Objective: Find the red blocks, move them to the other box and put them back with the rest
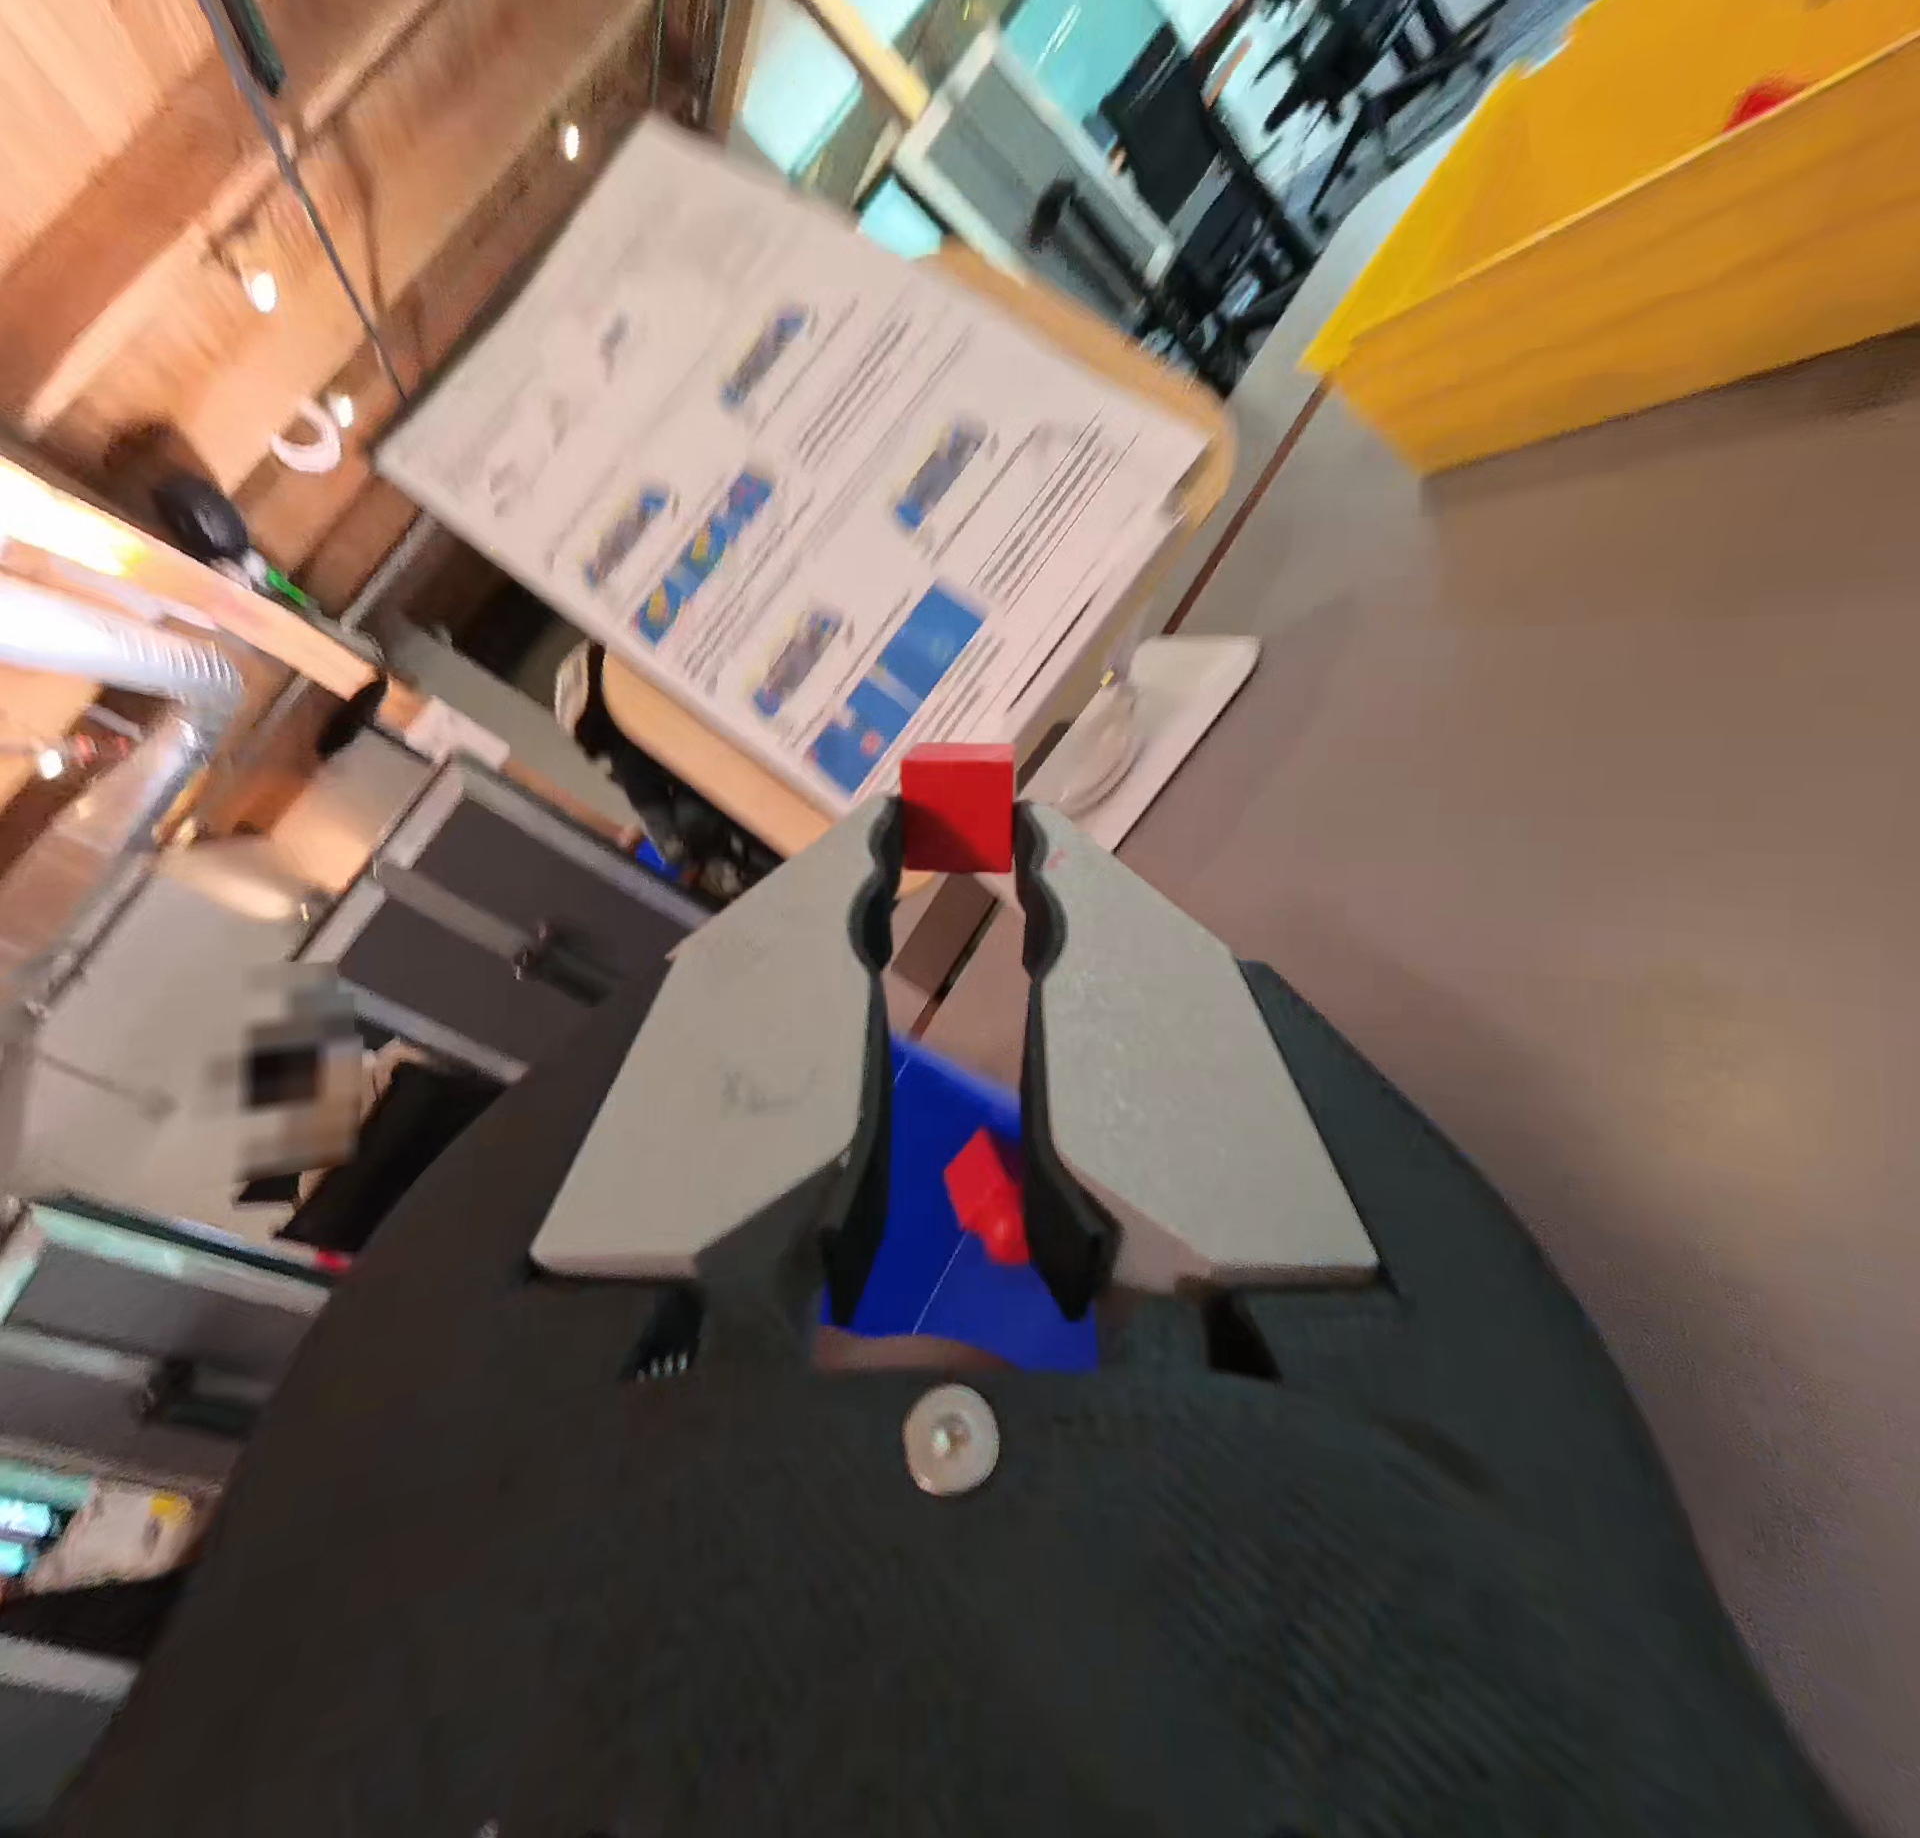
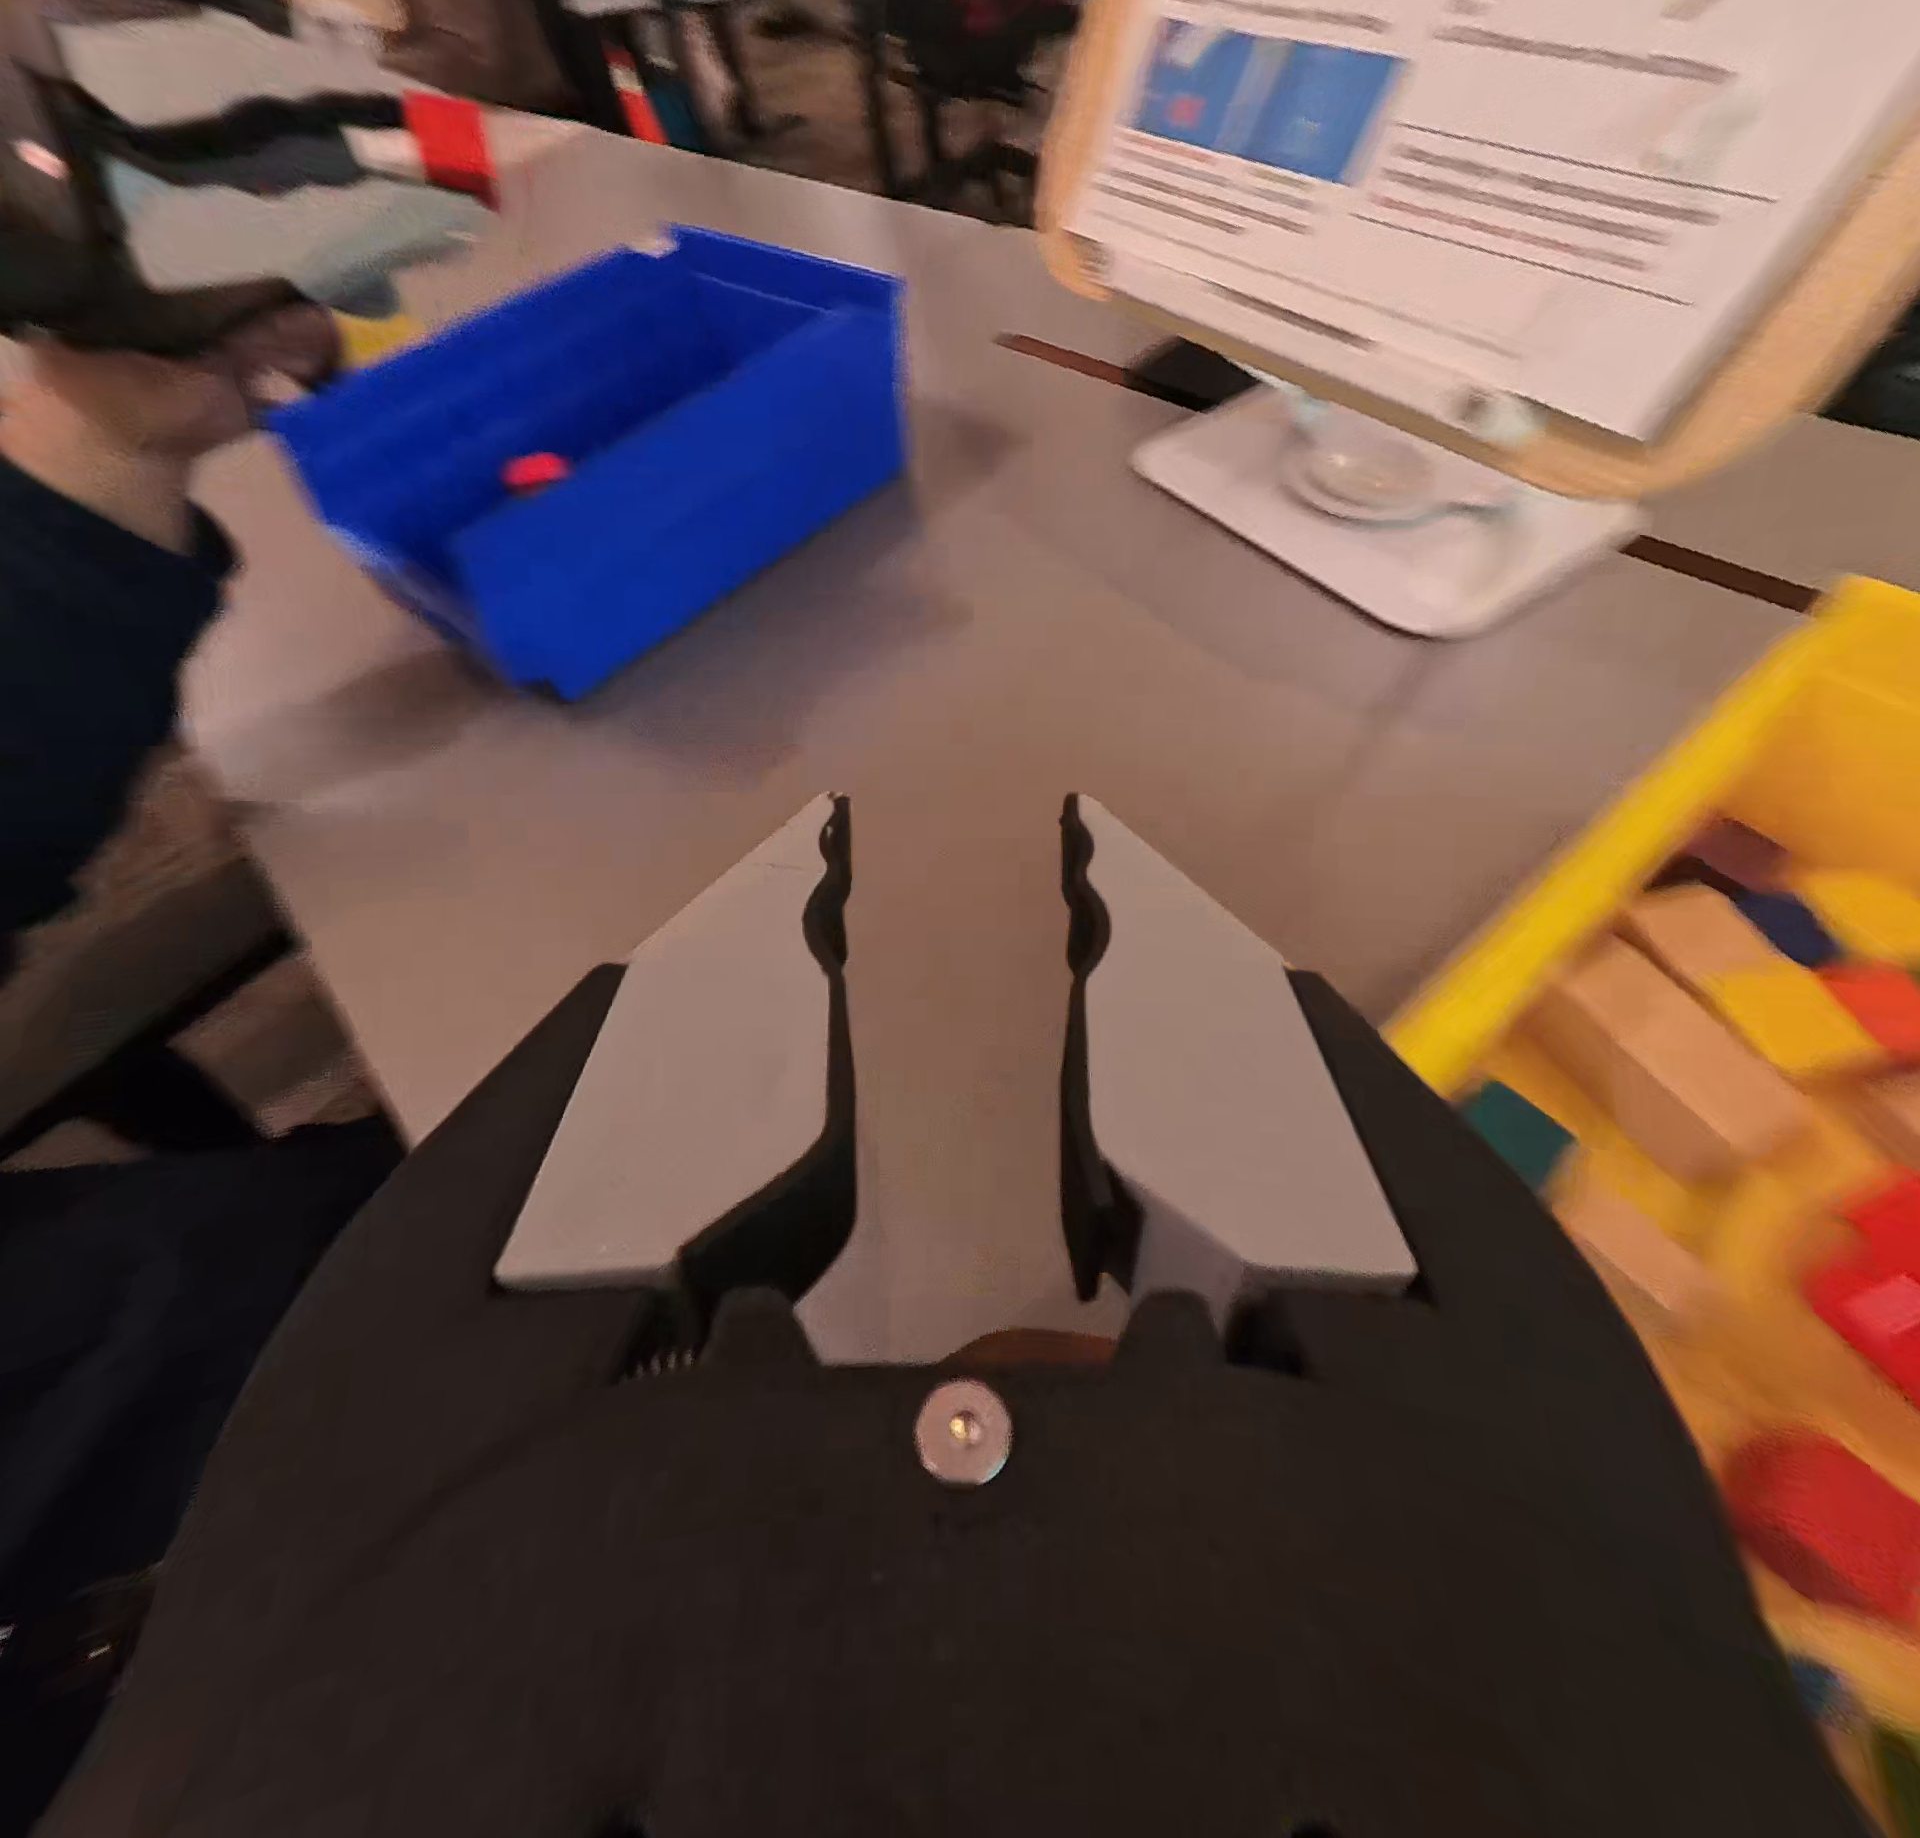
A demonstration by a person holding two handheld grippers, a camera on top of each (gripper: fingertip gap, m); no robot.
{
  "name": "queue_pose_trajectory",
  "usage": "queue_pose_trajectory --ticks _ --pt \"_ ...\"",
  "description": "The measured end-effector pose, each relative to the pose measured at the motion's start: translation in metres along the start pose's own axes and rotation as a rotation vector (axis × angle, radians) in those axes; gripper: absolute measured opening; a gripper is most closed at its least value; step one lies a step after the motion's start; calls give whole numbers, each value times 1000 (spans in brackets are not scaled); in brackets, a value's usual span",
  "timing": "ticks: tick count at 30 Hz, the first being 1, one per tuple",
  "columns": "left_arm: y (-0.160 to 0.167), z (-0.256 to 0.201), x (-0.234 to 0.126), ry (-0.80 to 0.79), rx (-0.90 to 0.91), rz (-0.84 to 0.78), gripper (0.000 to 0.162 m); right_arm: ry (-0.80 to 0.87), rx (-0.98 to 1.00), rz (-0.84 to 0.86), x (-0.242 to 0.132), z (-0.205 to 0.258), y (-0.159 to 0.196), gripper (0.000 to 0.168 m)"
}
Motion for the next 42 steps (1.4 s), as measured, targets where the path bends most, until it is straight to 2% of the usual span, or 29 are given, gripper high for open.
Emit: queue_pose_trajectory --ticks 3,7,12,16,19,23,26,29,31,35,37,39,42 --pt "-45 -55 -4 44 50 -81 19 -187 -23 -38 20 52 -8 40" --pt "-75 -107 2 75 87 -145 19 -280 -39 -34 36 94 -5 42" --pt "-87 -135 8 85 212 -152 19 -291 11 -56 45 99 -2 41" --pt "-84 -141 10 147 175 -158 19 -426 121 -45 48 100 1 38" --pt "-85 -147 12 158 201 -170 19 -433 131 -12 55 101 6 42" --pt "-85 -155 14 169 226 -158 18 -351 74 14 63 98 13 20" --pt "-84 -154 14 198 139 -176 18 -351 78 25 62 95 13 20" --pt "-83 -147 11 206 77 -182 14 -266 34 41 54 78 12 20" --pt "-80 -139 8 178 73 -171 9 -136 4 48 38 49 9 20" --pt "-73 -129 7 162 35 -141 4 304 -10 60 -16 -39 9 20" --pt "-70 -127 8 157 27 -126 4 474 19 74 -47 -76 16 20" --pt "-66 -127 11 156 21 -108 4 545 87 82 -70 -102 26 20" --pt "-63 -131 16 177 5 -92 4 484 213 119 -75 -120 46 20"
Point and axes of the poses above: each gripper's, where its closed fingertips meet, x out along the fingers, y out of its underside, z = x × y across the jaws, the point moved 7 cm from there along -x, back along the fingers, and after that the axes turned 4 degrees about -z, right-handed, at the moved point
